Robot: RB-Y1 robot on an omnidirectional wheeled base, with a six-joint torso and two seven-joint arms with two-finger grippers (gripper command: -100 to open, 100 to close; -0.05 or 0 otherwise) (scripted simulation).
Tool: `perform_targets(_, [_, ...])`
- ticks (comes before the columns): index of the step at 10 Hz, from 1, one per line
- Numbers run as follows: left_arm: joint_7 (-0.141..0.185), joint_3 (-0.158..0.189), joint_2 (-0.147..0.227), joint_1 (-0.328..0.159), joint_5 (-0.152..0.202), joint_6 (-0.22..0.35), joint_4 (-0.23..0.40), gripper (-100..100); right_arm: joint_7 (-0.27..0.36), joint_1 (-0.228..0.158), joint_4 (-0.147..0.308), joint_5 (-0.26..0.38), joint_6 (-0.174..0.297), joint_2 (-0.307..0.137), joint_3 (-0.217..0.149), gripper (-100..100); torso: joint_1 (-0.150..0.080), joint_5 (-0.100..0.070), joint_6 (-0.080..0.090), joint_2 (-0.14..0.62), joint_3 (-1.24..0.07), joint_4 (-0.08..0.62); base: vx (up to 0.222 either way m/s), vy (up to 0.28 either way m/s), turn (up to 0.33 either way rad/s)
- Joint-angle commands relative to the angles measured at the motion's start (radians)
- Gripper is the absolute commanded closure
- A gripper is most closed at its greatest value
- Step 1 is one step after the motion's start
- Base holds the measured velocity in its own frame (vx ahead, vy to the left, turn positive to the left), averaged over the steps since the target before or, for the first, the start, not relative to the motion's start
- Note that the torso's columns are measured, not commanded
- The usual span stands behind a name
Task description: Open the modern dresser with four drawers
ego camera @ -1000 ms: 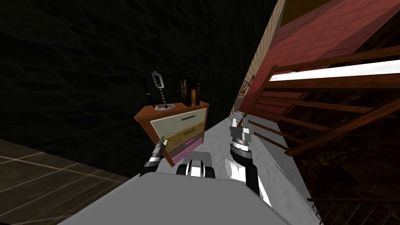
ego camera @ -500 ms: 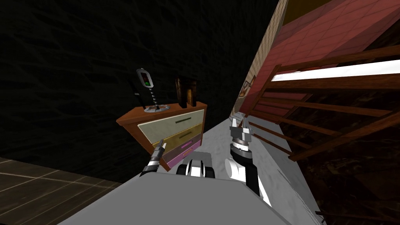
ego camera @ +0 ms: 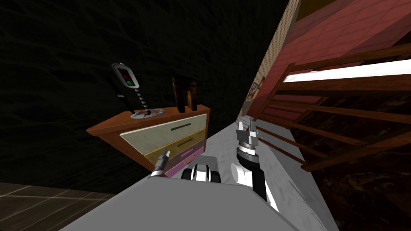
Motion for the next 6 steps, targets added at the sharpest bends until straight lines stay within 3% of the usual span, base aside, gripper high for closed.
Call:
perform_targets(1, [-0.005, 0.010, -0.034, -0.007, -0.004, -0.029, 0.062, -100, 0.000, 0.000, 0.000, 0.000, 0.000, 0.000, 0.000, 0, 0.001, 0.000, 0.000, 0.002, 0.001, 0.001, 0.107, -0.098, 0.023])
perform_targets(4, [-0.008, 0.019, -0.107, -0.012, -0.007, -0.055, 0.115, -100, 0.000, 0.000, 0.000, 0.000, 0.000, 0.000, 0.000, 0, 0.001, 0.000, 0.000, 0.000, 0.000, 0.000, 0.095, -0.088, 0.018])
perform_targets(5, [-0.008, 0.020, -0.119, -0.013, -0.008, -0.057, 0.119, -100, 0.000, 0.000, 0.000, 0.000, 0.000, 0.000, 0.000, 0, 0.001, 0.000, 0.000, 0.000, 0.000, 0.000, 0.045, -0.038, 0.003])
perform_targets(6, [-0.007, 0.020, -0.108, -0.015, -0.007, -0.057, 0.120, -100, 0.000, 0.000, 0.000, 0.000, 0.000, 0.000, 0.000, 0, 0.003, 0.001, 0.000, 0.002, 0.001, 0.001, 0.015, -0.013, 0.000])
